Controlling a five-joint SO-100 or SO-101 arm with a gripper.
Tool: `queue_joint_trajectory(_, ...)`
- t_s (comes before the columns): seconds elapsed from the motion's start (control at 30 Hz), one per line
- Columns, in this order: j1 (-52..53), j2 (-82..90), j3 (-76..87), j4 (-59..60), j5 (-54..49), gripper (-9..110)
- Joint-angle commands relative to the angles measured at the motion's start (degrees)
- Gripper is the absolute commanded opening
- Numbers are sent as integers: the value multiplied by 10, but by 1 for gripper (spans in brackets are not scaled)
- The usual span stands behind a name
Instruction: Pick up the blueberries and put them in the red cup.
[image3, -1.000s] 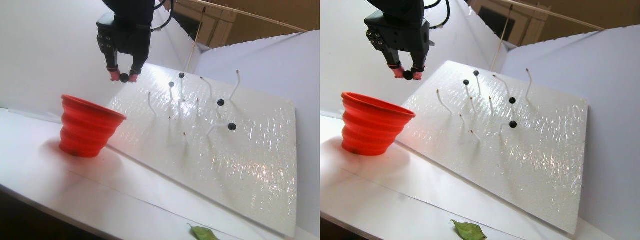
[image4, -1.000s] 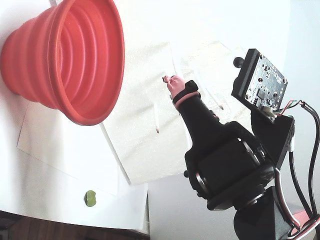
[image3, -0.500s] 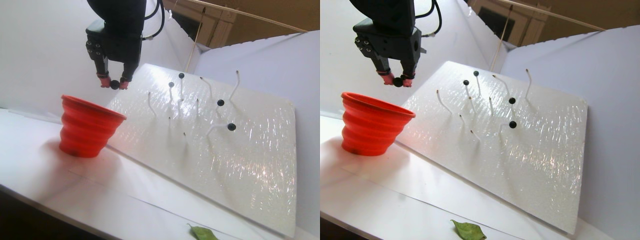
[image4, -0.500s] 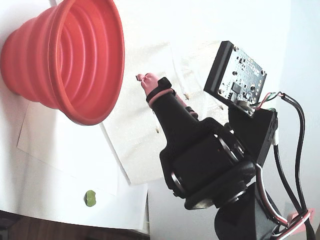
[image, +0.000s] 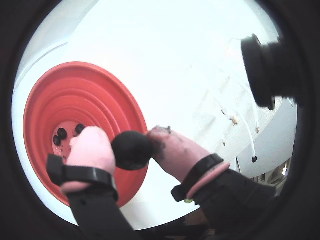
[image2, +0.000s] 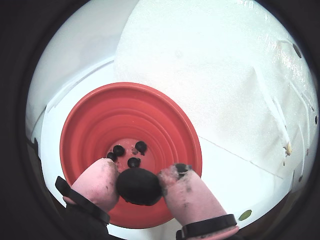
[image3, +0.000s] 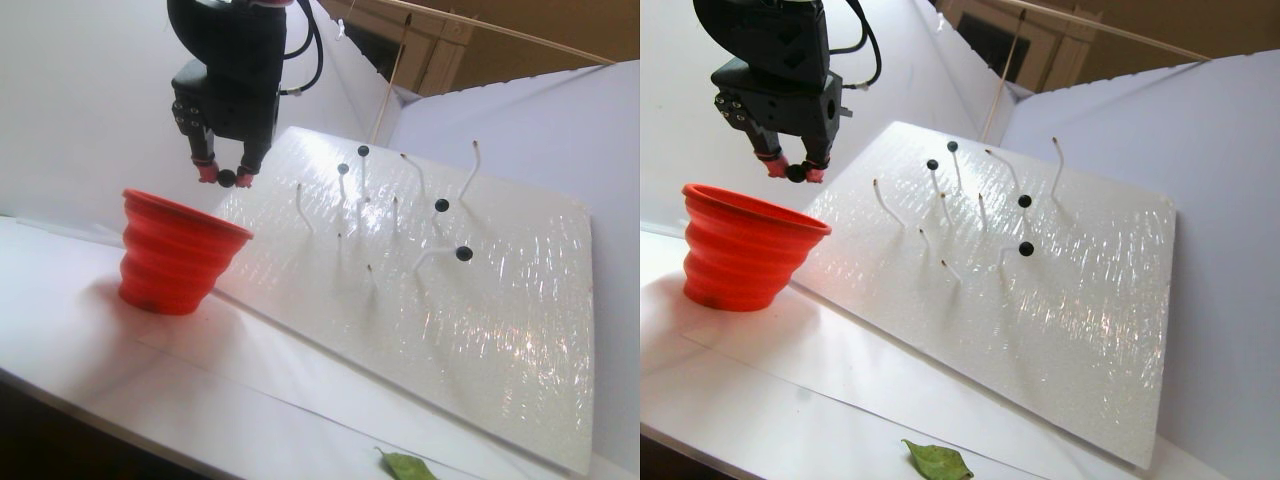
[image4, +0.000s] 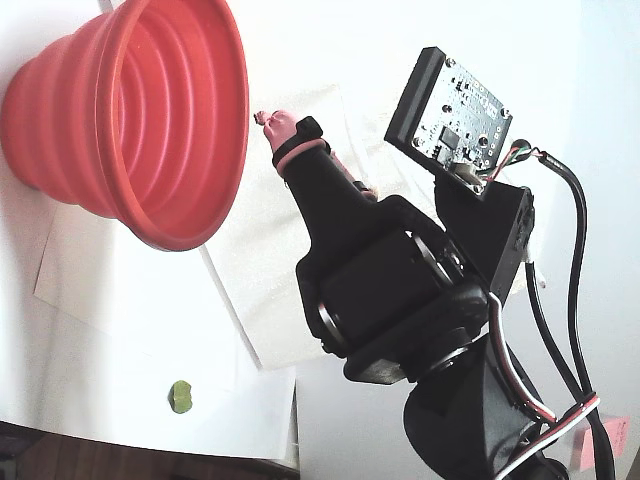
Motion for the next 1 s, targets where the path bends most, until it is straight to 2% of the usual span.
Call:
queue_joint_trajectory(0.0,11,14,-48,-14,2,18)
queue_joint_trajectory(0.97,71,142,19,30,-35,18)
